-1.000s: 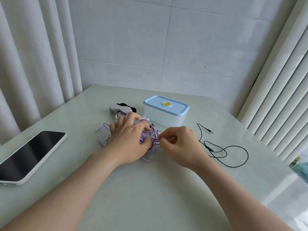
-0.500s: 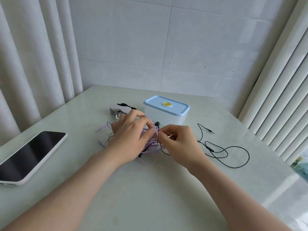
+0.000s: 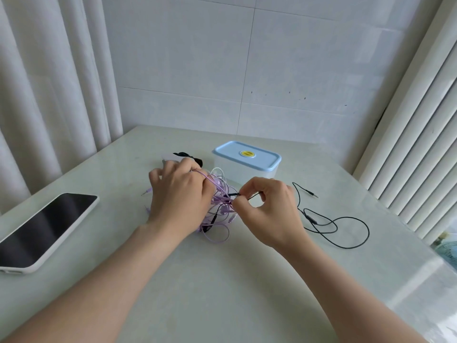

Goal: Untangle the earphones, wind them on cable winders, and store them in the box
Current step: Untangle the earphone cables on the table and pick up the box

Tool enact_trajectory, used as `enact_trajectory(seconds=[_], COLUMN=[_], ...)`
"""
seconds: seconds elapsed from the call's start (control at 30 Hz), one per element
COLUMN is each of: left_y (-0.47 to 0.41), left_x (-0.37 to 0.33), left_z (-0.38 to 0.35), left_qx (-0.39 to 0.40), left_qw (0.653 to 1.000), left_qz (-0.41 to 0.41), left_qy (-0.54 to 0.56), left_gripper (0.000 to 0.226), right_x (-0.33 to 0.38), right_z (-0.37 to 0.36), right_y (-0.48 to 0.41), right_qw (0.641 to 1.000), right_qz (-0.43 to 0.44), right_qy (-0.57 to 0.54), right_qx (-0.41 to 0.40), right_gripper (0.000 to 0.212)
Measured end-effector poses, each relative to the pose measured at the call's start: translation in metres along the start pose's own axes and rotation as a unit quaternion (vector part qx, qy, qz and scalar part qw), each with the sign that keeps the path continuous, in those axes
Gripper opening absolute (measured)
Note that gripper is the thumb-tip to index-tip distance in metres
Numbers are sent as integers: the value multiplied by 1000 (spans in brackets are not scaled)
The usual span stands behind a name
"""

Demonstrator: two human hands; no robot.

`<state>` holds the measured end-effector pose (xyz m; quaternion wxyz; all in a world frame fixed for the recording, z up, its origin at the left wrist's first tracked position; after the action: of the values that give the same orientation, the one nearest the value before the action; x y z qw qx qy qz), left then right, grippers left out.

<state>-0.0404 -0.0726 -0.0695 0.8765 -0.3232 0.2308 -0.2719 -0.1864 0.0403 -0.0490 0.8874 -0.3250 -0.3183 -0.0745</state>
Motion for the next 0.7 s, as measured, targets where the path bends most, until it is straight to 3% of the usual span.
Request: enact_trajectory(seconds=[0.17, 0.27, 0.43, 0.63, 0.7], left_y=[-4, -5, -6, -6, -5], left_x=[4, 6, 4, -11, -16], left_z=[11, 18, 22, 34, 38], left_qx=[1, -17, -9, 17, 15], left_qw=[998, 992, 991, 979, 974], left_qz=[50, 69, 93, 122, 118], left_qy=[49, 103, 100, 164, 194], left_gripper=[15, 28, 39, 6, 16], right_x=[-13, -19, -13, -10, -12], right_z=[-11, -5, 8, 10, 8], right_y=[-1, -2, -8, -8, -9], right_qw=[992, 993, 998, 992, 984], right_qz=[-77, -79, 3, -45, -68], right_qy=[7, 27, 64, -116, -158], right_qx=[97, 82, 20, 30, 36], right_gripper=[18, 16, 12, 17, 16])
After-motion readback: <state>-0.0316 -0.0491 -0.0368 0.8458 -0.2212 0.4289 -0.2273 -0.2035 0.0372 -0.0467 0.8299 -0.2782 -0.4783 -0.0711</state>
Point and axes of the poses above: each hand's wrist, its own y-axis away from the middle knuckle, its own z-axis out of the back of the hand, x = y × z, the point moved 4 cm from there along -y, towards the middle knuckle, and after that the axes turned 1 degree about -z, right-handed, at the moved point
